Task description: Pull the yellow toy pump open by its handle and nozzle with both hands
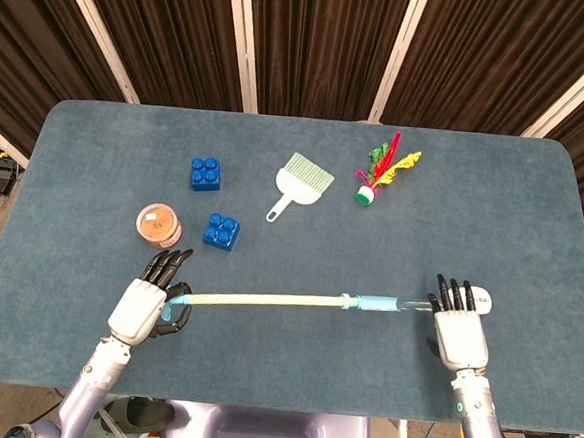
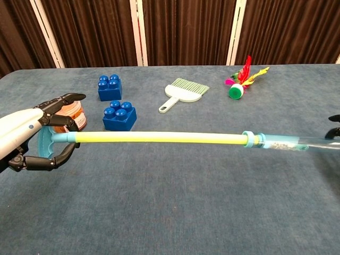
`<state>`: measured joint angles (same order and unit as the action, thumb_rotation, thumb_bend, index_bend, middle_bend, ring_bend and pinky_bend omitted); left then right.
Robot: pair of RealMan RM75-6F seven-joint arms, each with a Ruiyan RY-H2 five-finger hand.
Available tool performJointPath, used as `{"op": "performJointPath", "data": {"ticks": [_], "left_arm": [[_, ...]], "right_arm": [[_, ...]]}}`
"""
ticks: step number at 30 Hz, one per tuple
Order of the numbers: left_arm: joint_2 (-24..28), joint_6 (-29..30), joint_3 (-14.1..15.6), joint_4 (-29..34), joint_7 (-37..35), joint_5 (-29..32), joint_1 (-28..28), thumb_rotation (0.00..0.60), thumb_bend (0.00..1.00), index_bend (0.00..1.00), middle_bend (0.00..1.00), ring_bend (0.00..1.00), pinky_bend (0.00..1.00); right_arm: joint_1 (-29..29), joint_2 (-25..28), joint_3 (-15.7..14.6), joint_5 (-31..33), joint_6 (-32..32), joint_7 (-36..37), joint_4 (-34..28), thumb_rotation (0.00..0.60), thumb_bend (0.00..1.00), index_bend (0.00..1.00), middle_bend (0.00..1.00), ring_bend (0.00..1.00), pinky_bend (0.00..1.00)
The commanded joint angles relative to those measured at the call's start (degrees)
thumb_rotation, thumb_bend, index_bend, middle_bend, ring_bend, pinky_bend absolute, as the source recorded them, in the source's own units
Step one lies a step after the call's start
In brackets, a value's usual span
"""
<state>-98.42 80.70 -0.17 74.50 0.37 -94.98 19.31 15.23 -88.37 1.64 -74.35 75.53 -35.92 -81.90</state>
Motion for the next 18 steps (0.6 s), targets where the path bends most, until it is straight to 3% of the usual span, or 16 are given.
{"op": "performJointPath", "data": {"ticks": [1,4,11,18], "left_arm": [[0.73,-1.01,0.17,0.57,1.24,0.87,-0.08,0.600,0.36,0.01,0.00,0.00,0.00],[1.92,-3.02,0.08,2.19,2.69,2.60,0.04,0.600,0.30,0.00,0.00,0.00,0.00],[3.98,-5.13,-1.17,5.56,4.94,5.95,0.16,0.600,0.03,0.00,0.00,0.00,0.00],[6.24,-8.99,-2.64,9.05,0.11,10.49,0.68,0.600,0.00,0.00,0.00,0.00,0.00]], "right_arm": [[0.13,1.38,-0.38,-0.05,-1.60,1.94,-2.07,0.600,0.00,0.05,0.00,0.00,0.00],[0.30,3.01,-1.02,-0.44,-3.21,4.04,-4.19,0.600,0.00,0.00,0.00,0.00,0.00],[0.55,6.09,-2.57,-1.81,-5.53,6.51,-8.36,0.600,0.00,0.00,0.00,0.00,0.00],[0.41,7.93,-4.08,-4.14,-5.78,7.21,-11.38,0.600,0.00,0.00,0.00,0.00,0.00]]}}
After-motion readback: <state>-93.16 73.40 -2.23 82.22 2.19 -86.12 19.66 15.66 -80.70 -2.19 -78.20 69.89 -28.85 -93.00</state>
